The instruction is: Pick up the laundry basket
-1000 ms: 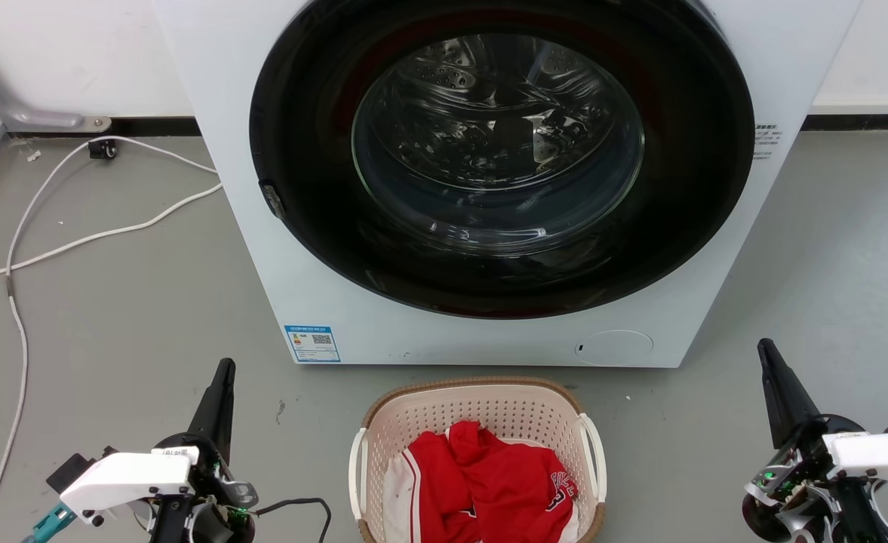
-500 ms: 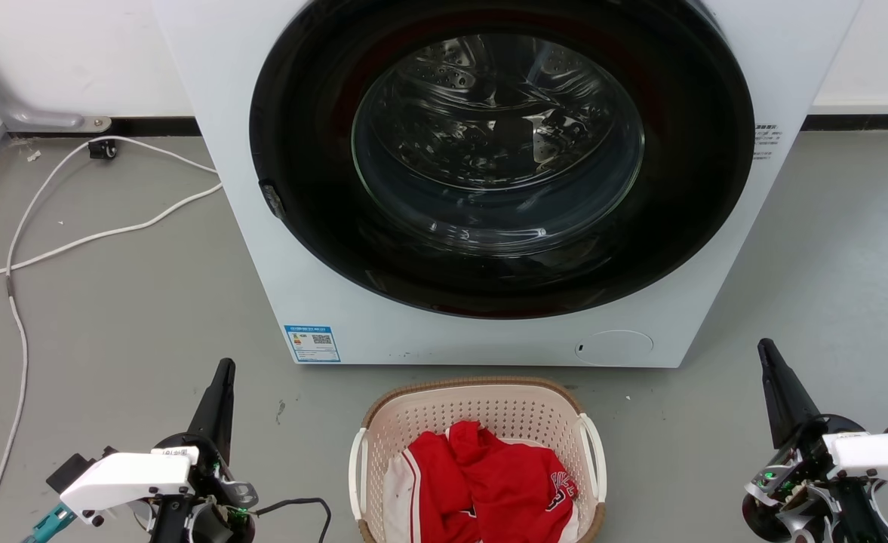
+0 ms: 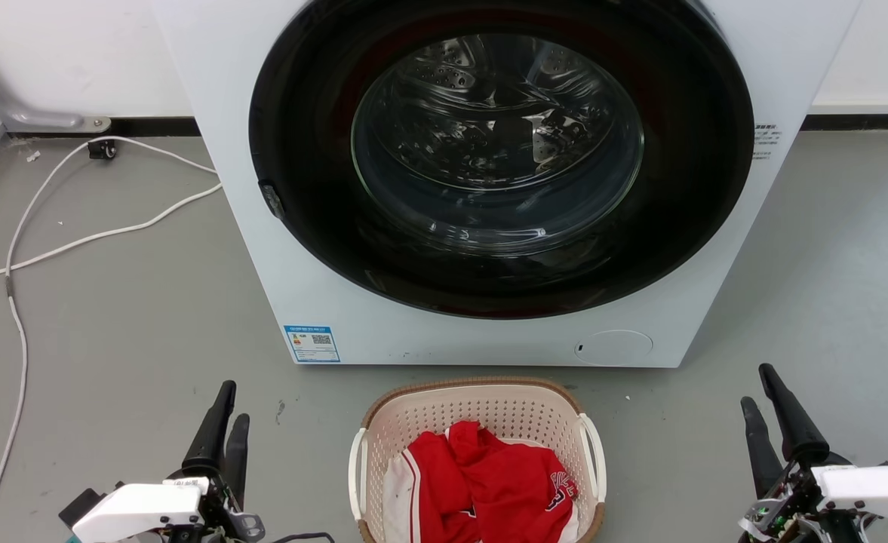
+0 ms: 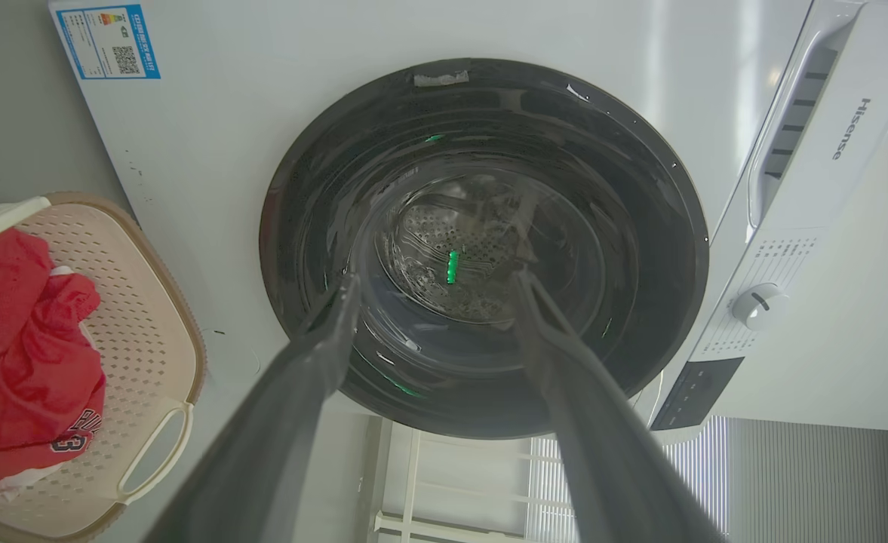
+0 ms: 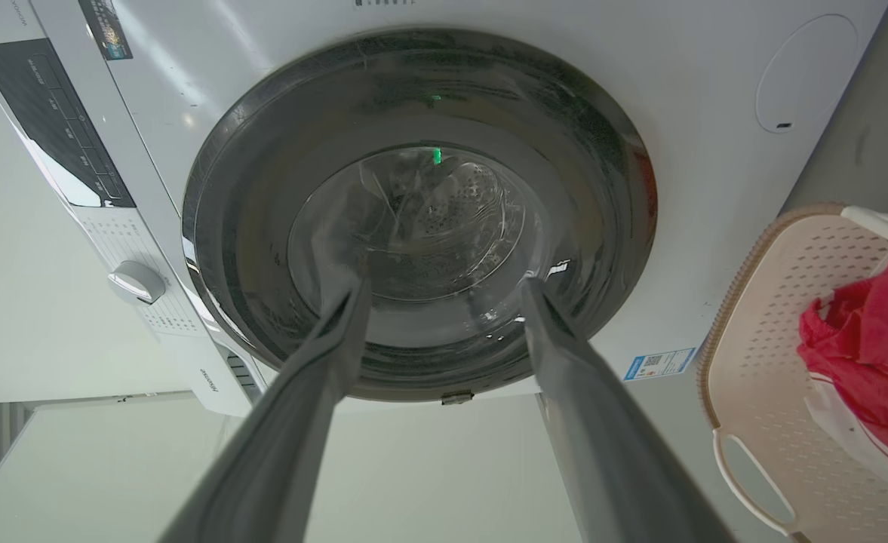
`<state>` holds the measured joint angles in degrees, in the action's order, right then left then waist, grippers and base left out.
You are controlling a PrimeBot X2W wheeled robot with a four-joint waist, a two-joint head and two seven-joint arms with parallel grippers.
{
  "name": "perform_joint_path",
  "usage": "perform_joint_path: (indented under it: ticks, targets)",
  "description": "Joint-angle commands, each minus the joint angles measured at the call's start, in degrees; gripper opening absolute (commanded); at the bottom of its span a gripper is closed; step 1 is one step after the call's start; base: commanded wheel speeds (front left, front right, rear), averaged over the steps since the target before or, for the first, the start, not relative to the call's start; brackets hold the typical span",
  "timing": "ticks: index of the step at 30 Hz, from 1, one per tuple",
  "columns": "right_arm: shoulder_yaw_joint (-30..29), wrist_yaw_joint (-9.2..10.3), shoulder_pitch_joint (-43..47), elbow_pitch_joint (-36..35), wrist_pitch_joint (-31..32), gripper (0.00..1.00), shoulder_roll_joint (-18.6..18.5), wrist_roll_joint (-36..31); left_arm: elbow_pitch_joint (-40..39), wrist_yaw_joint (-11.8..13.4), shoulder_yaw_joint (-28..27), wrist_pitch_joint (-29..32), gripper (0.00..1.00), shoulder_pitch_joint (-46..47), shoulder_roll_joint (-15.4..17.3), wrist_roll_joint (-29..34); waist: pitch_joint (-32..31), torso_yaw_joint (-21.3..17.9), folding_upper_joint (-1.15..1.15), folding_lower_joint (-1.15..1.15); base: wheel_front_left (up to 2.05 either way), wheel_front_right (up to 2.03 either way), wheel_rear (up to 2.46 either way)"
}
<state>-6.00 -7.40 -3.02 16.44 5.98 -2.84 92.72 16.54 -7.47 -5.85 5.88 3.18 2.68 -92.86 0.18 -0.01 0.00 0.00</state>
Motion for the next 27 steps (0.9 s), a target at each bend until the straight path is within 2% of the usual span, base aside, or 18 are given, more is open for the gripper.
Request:
perform_joint_path:
  ticks: [1, 10, 18, 23, 27]
  targets:
    - [0.3, -0.08, -1.0, -1.4, -0.7, 1.00, -0.1, -0.4, -1.6, 0.0, 0.2, -0.7, 1.00, 0.9, 0.2, 0.9, 0.0, 0.0, 0.00, 0.00, 0.00, 0.00, 0.00]
    - [0.8, -0.08, -0.6, -2.4, -3.0, 1.00, -0.1, -1.7, -3.2, 0.0, 0.4, -3.0, 1.00, 0.1, 0.2, 2.7, 0.0, -0.1, 0.00, 0.00, 0.00, 0.00, 0.00]
    - [1.0, -0.09, -0.3, -3.1, -5.0, 1.00, -0.1, -4.2, -3.8, 0.0, -1.3, -5.0, 1.00, -0.2, 0.2, 8.2, 0.0, -0.1, 0.00, 0.00, 0.00, 0.00, 0.00]
    - [-0.3, -0.09, -0.4, -3.6, -6.2, 1.00, -0.1, -7.8, -4.9, 0.1, -2.4, -6.2, 1.00, -0.3, 0.2, 12.4, 0.0, -0.1, 0.00, 0.00, 0.00, 0.00, 0.00]
    - [-1.6, -0.10, -0.5, -4.7, -7.1, 1.00, -0.1, -14.6, -6.7, 0.5, -3.6, -7.1, 1.00, -0.2, 0.2, 16.0, 0.1, -0.1, 0.00, 0.00, 0.00, 0.00, 0.00]
